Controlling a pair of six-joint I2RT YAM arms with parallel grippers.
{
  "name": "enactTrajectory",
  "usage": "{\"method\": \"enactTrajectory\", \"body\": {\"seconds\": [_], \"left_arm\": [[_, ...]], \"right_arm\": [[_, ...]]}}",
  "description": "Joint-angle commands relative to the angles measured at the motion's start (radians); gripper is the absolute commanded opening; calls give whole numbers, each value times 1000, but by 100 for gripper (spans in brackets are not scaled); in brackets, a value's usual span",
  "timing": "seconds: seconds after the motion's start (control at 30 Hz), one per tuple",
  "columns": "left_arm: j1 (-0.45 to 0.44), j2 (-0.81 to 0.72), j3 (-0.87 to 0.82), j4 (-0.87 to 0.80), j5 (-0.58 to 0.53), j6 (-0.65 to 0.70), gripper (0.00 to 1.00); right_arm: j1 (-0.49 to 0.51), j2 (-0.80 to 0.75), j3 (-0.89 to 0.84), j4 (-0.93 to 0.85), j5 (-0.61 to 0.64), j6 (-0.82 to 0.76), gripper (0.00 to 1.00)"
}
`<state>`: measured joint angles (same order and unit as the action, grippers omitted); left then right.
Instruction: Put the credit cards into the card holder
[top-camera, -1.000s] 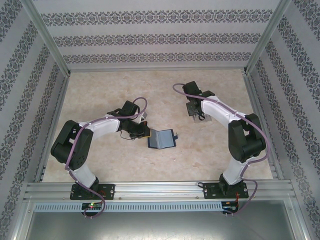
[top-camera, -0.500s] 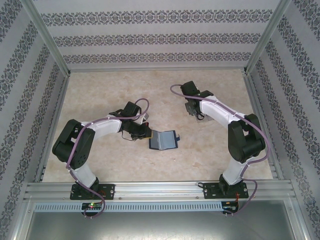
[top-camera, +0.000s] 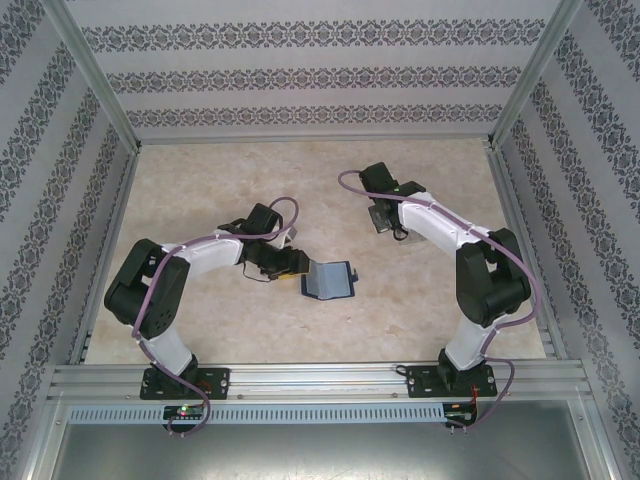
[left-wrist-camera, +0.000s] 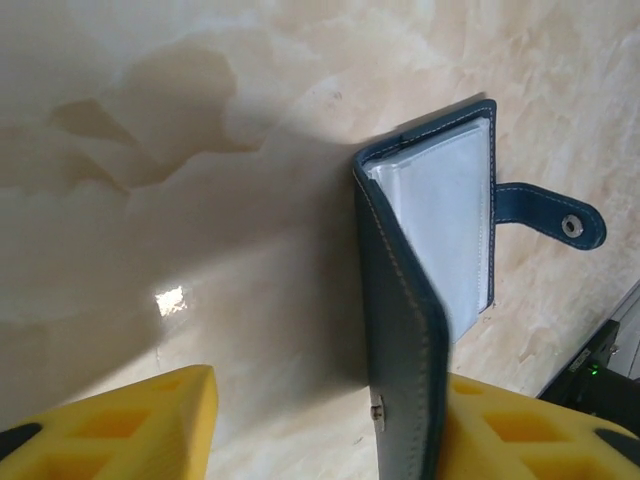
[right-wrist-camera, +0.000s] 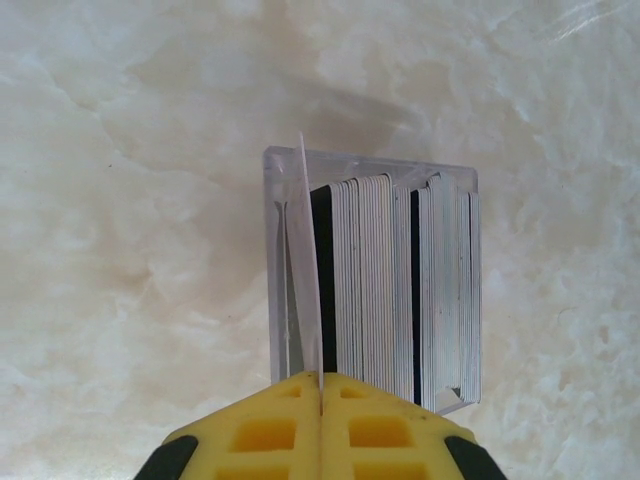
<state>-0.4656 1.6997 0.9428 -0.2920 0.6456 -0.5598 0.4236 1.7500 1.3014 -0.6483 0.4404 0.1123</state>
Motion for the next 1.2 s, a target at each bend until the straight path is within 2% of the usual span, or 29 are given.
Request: {"method": "enactTrajectory", "body": {"seconds": [0.0, 0.1, 0.23, 0.4, 0.47, 0.6, 0.63, 0.7, 0.83, 0.93, 1.17], "left_arm": [[-10, -51, -10, -9, -33, 0, 58], [-11, -70, -10, -36, -63, 2, 59], [-8, -102, -19, -46, -82, 15, 68], [-10, -95, -17, -71, -88, 32, 66], [-10, -78, -18, -64, -72, 34, 61], [-9, -58, -9, -70, -52, 34, 41], [-9, -58, -9, -74, -55, 36, 39], [-9, -54, 2, -94, -67, 54, 35], [-10, -24, 30, -134, -88, 73, 23], [-10, 17, 43, -140, -83, 85, 12], [-10, 47, 26, -101, -78, 66, 4]], "right_arm": [[22, -61, 18, -10, 26, -12, 3], [49, -89, 2, -6, 47, -23, 1], [74, -158, -45, 17, 3, -16, 0], [78, -316, -162, 74, -287, 20, 0], [77, -386, -227, 101, -414, 39, 0], [62, -484, -344, 132, -681, 122, 0], [55, -494, -369, 142, -761, 136, 0], [41, -495, -418, 174, -936, 163, 0], [19, -417, -477, 259, -1169, 220, 0], [16, -335, -490, 297, -1242, 240, 0], [-46, -236, -514, 309, -1293, 254, 0]]}}
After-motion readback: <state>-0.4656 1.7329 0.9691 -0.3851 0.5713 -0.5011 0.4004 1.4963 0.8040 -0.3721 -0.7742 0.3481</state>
